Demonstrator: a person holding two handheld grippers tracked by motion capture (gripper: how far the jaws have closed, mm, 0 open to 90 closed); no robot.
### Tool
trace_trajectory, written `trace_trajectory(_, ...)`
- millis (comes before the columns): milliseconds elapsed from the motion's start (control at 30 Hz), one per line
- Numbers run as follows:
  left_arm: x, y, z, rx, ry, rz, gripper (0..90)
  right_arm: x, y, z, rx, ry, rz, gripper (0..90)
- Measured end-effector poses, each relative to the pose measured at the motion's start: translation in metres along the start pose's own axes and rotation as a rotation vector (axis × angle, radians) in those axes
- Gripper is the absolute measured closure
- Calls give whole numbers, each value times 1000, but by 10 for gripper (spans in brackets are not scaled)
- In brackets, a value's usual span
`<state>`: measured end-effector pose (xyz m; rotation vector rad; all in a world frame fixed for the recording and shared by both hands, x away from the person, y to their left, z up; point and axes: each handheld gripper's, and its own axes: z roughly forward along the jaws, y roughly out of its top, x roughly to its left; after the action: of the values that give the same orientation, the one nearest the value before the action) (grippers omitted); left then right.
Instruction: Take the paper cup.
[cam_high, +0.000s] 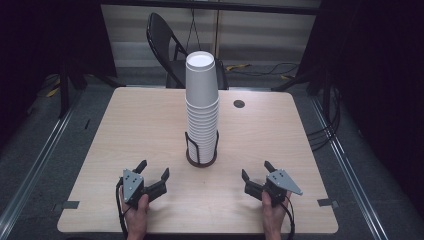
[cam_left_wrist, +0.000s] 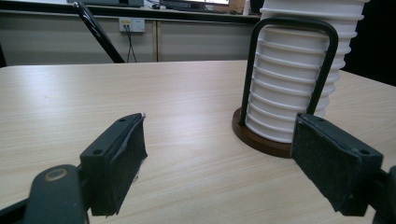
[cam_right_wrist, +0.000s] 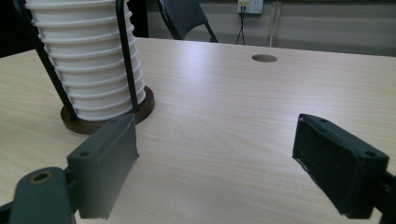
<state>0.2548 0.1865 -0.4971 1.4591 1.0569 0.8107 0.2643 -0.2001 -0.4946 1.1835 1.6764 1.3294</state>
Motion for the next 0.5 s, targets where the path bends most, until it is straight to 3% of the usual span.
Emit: trace_trajectory(500,1,0,-1,-8,-11,-4,171,3,2,6,47,24,-1,160)
